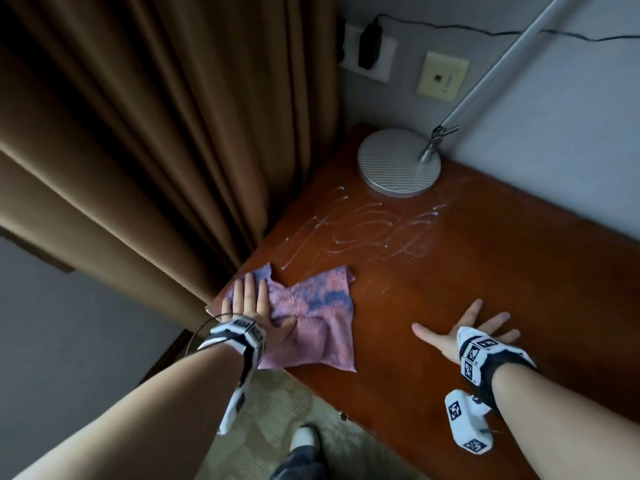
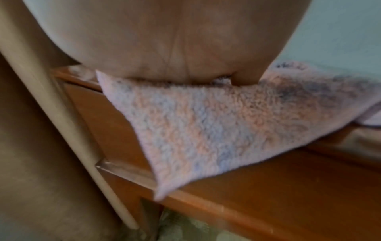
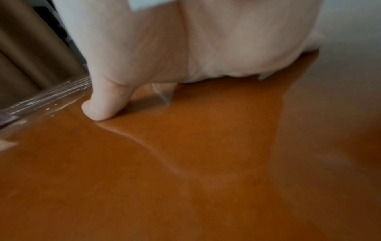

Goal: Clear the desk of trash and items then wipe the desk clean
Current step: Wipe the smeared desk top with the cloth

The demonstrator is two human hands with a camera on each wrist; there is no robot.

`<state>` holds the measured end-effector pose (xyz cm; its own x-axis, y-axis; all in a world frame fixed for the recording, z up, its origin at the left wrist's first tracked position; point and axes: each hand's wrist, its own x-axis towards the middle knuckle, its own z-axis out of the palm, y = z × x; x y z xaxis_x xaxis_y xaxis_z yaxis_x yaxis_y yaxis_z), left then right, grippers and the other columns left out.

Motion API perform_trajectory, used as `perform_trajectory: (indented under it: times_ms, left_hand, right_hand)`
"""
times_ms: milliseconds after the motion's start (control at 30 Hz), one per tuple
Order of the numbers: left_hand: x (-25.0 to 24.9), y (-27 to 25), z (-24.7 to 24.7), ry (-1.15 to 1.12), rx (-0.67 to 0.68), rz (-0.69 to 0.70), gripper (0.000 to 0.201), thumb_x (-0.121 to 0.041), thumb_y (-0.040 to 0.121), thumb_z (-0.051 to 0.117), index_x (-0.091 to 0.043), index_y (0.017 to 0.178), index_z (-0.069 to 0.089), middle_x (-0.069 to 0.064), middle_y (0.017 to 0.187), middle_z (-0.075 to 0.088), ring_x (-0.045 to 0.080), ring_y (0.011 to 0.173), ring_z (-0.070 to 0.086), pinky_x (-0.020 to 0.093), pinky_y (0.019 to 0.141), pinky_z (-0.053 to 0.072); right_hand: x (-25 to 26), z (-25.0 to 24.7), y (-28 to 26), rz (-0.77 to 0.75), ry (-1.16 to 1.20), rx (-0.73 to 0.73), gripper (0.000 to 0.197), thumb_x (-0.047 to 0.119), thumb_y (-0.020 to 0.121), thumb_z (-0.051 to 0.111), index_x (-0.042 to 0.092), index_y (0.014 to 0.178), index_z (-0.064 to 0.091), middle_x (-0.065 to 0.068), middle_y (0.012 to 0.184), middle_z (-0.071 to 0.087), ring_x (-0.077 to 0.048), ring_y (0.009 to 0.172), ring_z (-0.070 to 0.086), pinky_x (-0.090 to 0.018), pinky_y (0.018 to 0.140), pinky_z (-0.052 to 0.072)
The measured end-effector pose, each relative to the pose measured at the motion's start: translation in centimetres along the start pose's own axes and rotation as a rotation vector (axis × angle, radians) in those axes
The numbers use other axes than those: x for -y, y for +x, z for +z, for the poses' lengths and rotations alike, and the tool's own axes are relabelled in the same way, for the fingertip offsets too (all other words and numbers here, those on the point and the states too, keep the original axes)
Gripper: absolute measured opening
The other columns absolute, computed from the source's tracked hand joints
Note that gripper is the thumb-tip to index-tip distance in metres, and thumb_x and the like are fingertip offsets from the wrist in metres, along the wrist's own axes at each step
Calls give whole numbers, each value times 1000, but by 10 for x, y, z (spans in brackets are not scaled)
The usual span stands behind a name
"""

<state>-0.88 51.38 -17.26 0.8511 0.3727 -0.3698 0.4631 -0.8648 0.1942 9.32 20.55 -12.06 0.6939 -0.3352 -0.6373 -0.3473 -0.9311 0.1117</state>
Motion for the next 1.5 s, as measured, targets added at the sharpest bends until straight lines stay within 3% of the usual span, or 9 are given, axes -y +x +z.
perform_trajectory:
  times_ms: [233,367,433,600,767,1000,1167,1300,1500]
  left_hand:
    - [8,14,-8,90,-60,-66,111,-74,53,30,-8,141,43,19,150,34,38,138,32,48,108,13]
    - [3,30,-25,103,-33,-108,111,-80,64,28,-16,153,10,9,160,1,29,147,1,43,116,7]
    - [4,19,-25,84,-28,-71,118,-80,54,14,-14,152,15,11,160,7,29,147,7,44,114,7]
    - [11,-11,0,127,77,39,109,-74,55,33,0,130,55,24,140,46,42,127,46,50,100,22]
    - [-21,15,-21,167,29,-32,118,-75,52,11,-15,153,4,11,160,-5,29,147,-5,46,111,-8]
    - [-41,7,-1,108,30,118,102,-68,55,35,-1,128,57,24,138,48,43,127,46,50,102,21]
    - [-62,-3,-1,229,121,35,112,-77,59,14,-18,152,-7,9,159,-16,30,145,-15,50,114,-7]
    - [-101,39,-10,157,-1,10,96,-68,79,35,-20,153,-2,8,159,-14,29,146,-13,51,116,-3]
    - [-119,-2,0,229,128,134,102,-74,75,29,-19,151,-10,8,157,-22,30,144,-21,52,116,-10]
  right_hand:
    - [1,5,16,46,2,0,146,102,41,39,25,149,-23,-21,152,-30,-50,142,-13,-66,111,8]
    - [-1,10,17,39,20,-40,146,102,41,40,26,149,-22,-20,152,-30,-49,142,-14,-66,111,7]
    - [-2,10,17,37,28,-40,148,103,37,36,26,149,-22,-20,152,-30,-49,141,-14,-67,111,6]
    - [-2,4,11,6,24,2,145,101,43,39,24,149,-23,-22,152,-30,-49,142,-14,-69,109,7]
    - [-4,8,16,5,11,-27,143,101,45,39,24,149,-22,-22,152,-28,-49,142,-13,-68,110,9]
    - [-5,5,10,-19,41,-56,144,102,44,37,24,150,-21,-23,152,-28,-49,141,-14,-68,111,9]
    - [-4,9,18,-5,47,-43,145,101,43,39,24,149,-21,-23,151,-30,-50,141,-15,-68,111,10]
    - [-6,15,20,-22,51,-83,143,100,45,40,24,149,-21,-22,152,-29,-49,141,-16,-68,111,10]
    - [-3,10,18,-11,61,-76,143,97,47,47,24,150,-20,-23,152,-28,-49,141,-14,-67,111,10]
